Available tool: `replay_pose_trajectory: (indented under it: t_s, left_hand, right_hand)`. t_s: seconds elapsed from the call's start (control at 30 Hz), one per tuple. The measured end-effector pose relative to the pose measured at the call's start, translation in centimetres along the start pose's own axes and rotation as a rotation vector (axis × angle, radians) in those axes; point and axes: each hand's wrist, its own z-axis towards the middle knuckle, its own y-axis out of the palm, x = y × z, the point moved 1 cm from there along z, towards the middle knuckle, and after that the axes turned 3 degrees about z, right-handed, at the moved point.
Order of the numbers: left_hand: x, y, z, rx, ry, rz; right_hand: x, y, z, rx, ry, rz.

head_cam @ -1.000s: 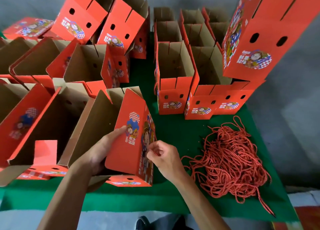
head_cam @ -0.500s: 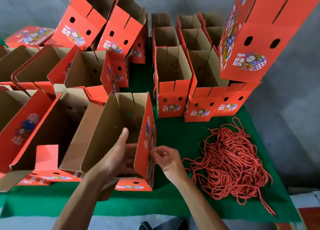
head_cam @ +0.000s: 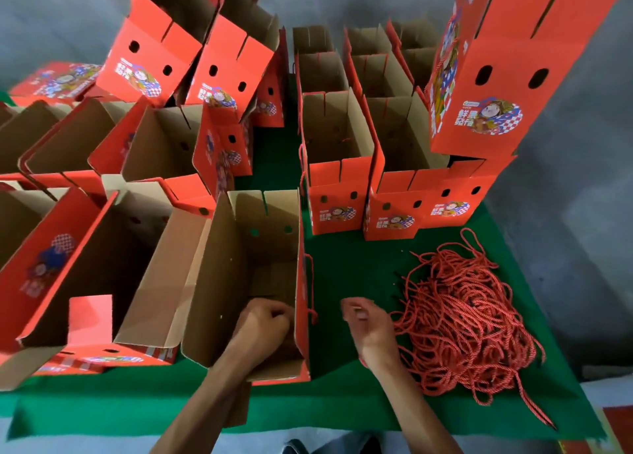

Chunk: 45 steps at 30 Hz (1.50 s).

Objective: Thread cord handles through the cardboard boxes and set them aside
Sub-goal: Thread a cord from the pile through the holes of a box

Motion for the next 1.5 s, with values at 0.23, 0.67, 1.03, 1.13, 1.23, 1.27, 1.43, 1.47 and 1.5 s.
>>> replay_pose_trajectory:
  t_s: [0.23,0.67,1.03,1.13,1.23,1.27,1.43,1.47,1.5]
  left_hand:
    - [-0.9,-4.1,-3.0,0.419,0.361,0.361]
    - [0.3,-14.2,-2.2,0.443,0.749,0.912]
    - [6.0,-7.0,0.2,0.269,0.787,0.826]
    - [7.8,-5.0,0.4,0.302,0.821,0.851]
    - [9.1,-3.8,0.9,0.300,0.846,0.822]
    - [9.4,-3.5,1.1,0.279,0.821,0.820]
    - [9.8,-2.6,3.5,0.094,0.559,0.651]
    - [9.9,-2.7,4.0,0.047,0.504,0.597]
    - [9.9,-2.8,4.5,-0.003,0.451,0.518]
  right_hand:
    - [4.6,-2.4,0.7,-0.201,-0.139,-1.044]
    - [2.1,-3.2,1.4,-0.227,-0.078,-1.134]
    - [-0.5,-8.1,-0.1,0.342,0.018,-0.142]
    - [-1.1,-8.7,-0.8,0.316,0.043,-0.069]
    - [-1.8,-8.5,-2.0,0.302,0.026,-0.007]
    - [-2.1,-8.2,-2.4,0.298,0.013,0.018]
    - [-4.4,-5.6,-3.3,0.171,-0.049,0.094]
    - [-4.9,-5.2,-3.1,0.149,-0.055,0.089]
    - [-5.4,-4.8,-2.8,0.126,-0.058,0.072]
